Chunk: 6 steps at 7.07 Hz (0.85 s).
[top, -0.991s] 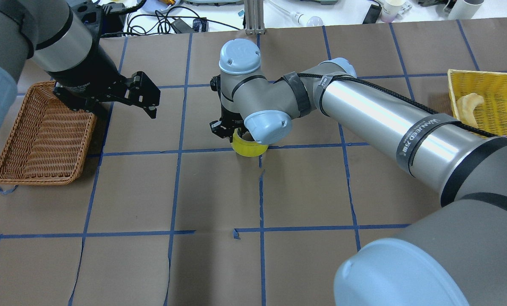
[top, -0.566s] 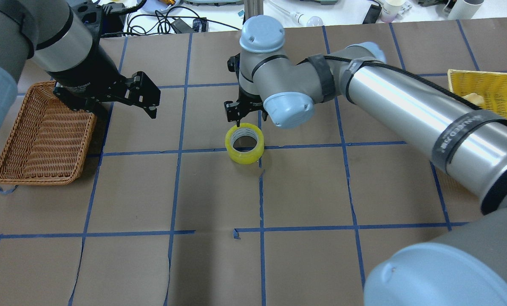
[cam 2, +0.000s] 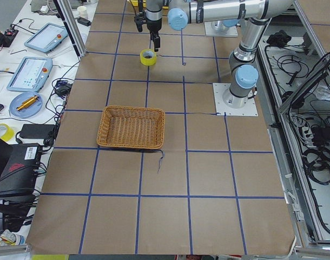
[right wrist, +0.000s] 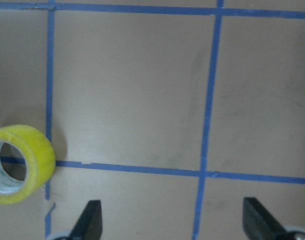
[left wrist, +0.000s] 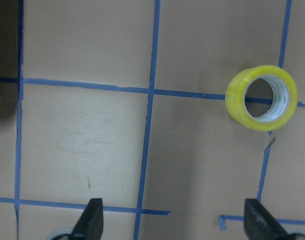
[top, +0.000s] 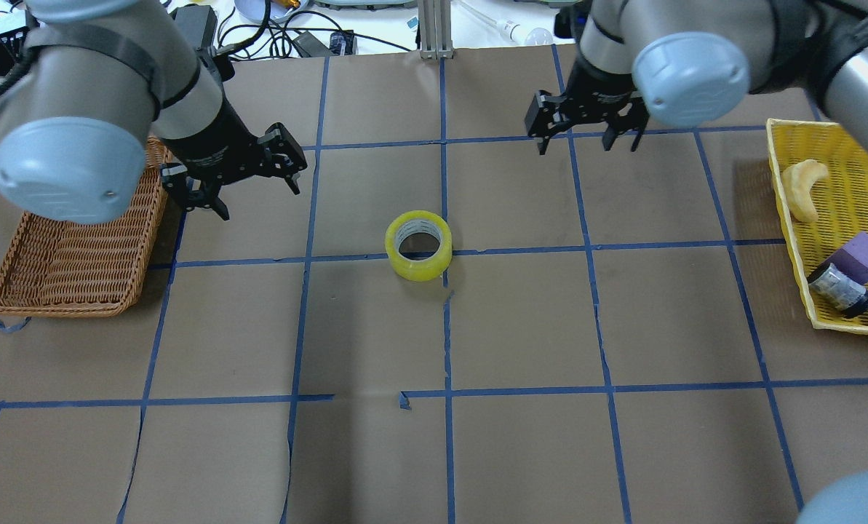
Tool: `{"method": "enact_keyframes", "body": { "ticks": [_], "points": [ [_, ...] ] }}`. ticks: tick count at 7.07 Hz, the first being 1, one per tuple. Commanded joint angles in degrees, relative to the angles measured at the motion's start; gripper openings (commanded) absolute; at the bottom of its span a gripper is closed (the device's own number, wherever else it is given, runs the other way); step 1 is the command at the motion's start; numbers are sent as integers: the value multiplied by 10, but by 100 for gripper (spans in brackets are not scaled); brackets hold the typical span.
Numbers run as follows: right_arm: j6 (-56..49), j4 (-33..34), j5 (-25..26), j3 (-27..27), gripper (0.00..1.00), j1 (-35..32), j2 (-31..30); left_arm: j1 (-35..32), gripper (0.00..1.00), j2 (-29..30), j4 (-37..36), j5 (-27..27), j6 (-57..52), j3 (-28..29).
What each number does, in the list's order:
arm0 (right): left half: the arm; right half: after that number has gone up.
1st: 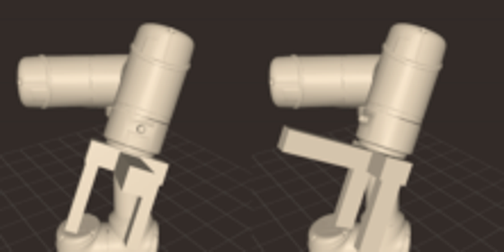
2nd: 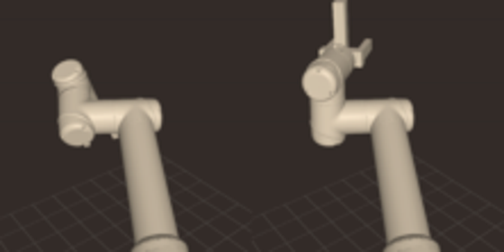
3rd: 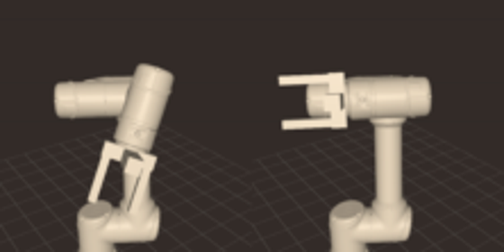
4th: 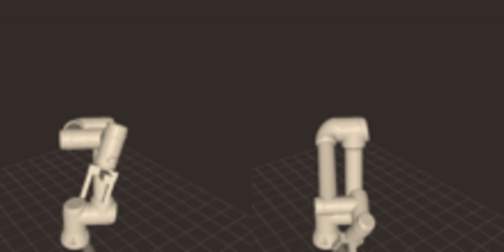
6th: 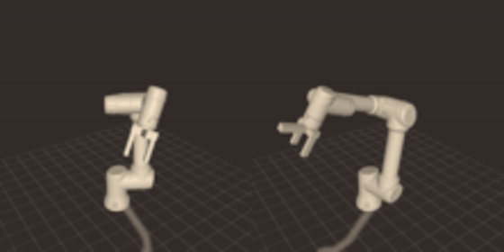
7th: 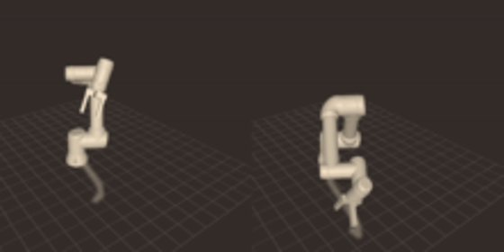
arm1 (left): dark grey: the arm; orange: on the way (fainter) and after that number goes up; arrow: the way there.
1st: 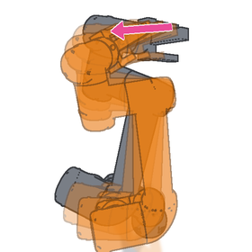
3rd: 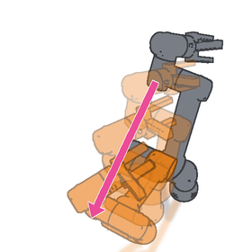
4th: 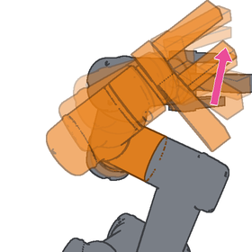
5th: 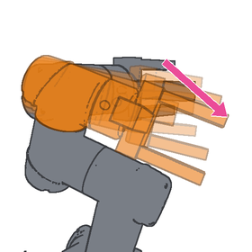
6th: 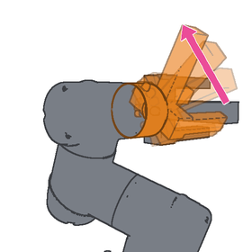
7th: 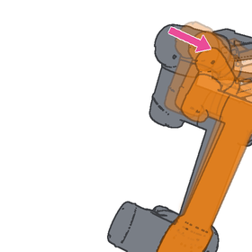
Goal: Transfer tape with both arms
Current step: 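Open and raise the right gripper while the left gripper reaches toward the tape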
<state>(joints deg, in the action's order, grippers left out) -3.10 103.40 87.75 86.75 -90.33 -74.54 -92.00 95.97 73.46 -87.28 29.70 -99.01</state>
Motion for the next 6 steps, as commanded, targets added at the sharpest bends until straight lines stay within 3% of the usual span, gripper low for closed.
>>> {"method": "enact_keyframes", "body": {
  "ticks": [1,2,5,6],
  "points": [
    [-49,-82,68,1,100,45,-70,-73,100,107,-72,2,266,-14],
    [-49,-144,65,-1,100,45,-102,-91,100,148,-108,3,340,-14],
    [-45,-152,60,-8,100,45,-111,-127,100,207,-175,24,399,-14],
    [-45,-165,61,-2,100,36,-125,-130,84,219,-189,21,375,-14]
  ]
}}
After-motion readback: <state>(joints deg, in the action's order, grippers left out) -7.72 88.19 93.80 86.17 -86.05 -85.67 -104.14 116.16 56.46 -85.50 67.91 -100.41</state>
